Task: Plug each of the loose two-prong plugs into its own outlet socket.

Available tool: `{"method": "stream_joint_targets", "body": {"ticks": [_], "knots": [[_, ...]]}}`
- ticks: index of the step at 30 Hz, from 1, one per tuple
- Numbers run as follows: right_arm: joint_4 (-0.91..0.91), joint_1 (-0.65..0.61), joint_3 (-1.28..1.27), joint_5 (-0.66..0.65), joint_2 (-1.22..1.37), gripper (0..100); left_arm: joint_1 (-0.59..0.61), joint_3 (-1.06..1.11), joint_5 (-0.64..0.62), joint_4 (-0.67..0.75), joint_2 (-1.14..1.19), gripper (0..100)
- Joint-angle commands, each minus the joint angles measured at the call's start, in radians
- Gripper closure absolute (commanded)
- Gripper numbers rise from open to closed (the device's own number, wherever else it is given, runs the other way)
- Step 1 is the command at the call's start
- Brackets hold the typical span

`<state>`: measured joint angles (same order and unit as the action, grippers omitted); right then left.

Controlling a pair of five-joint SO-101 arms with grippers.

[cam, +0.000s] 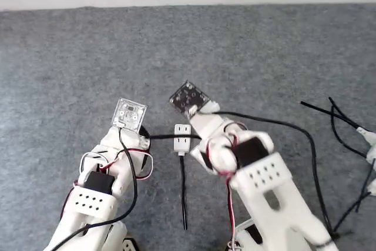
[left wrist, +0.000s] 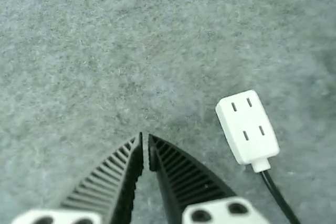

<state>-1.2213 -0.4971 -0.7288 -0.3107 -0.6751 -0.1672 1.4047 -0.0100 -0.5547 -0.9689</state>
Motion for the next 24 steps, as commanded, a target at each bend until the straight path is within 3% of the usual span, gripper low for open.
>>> {"method": "stream_joint_targets", "body": {"ticks": [1,6,18,24], "knots": [[-0.007,0.054,0.121,-0.012,0.130,98.9,0.008,-0.013,-0.031,0.025,-0.014,96],[-0.001,0.148,0.241,0.044,0.346,98.8,0.058,-0.036,-0.098,0.023,-0.014,90],[-0.010,0.242,0.483,-0.005,0.750,98.2,0.086,-0.051,-0.150,0.023,-0.014,90],[-0.010,0.292,0.531,-0.015,0.789,78.8,0.086,-0.048,-0.150,0.023,-0.014,90]]}}
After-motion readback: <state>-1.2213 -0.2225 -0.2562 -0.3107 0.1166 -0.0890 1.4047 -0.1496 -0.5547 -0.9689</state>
